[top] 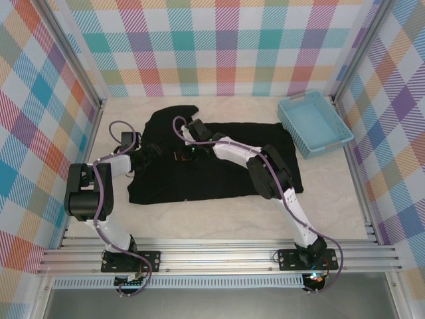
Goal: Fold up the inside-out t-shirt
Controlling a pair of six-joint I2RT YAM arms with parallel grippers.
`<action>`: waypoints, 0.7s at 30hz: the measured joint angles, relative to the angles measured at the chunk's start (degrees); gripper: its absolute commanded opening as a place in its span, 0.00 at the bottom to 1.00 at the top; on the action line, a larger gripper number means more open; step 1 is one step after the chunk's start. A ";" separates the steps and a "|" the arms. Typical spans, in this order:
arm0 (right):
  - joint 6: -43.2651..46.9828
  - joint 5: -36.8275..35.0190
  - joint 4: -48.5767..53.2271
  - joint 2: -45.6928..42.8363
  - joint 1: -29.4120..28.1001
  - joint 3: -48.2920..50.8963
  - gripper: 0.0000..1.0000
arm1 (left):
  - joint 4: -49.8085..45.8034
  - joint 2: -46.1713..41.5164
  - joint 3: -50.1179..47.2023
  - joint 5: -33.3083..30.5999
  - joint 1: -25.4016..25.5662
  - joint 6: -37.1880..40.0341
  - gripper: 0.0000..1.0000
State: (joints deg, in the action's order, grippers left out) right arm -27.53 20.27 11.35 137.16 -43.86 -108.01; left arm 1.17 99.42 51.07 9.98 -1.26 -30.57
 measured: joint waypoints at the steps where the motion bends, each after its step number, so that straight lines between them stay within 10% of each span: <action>1: 0.11 0.44 -1.09 -0.83 0.00 1.03 0.04 | 0.20 0.02 -0.07 0.02 0.00 0.00 0.66; 21: 1.01 0.33 -13.31 -12.68 5.70 18.51 0.18 | 2.14 0.76 -0.20 0.94 0.00 0.00 0.66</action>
State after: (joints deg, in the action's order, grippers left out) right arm -26.52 20.60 -1.96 124.49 -38.15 -89.49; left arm 3.31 100.18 50.87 10.92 -1.26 -30.57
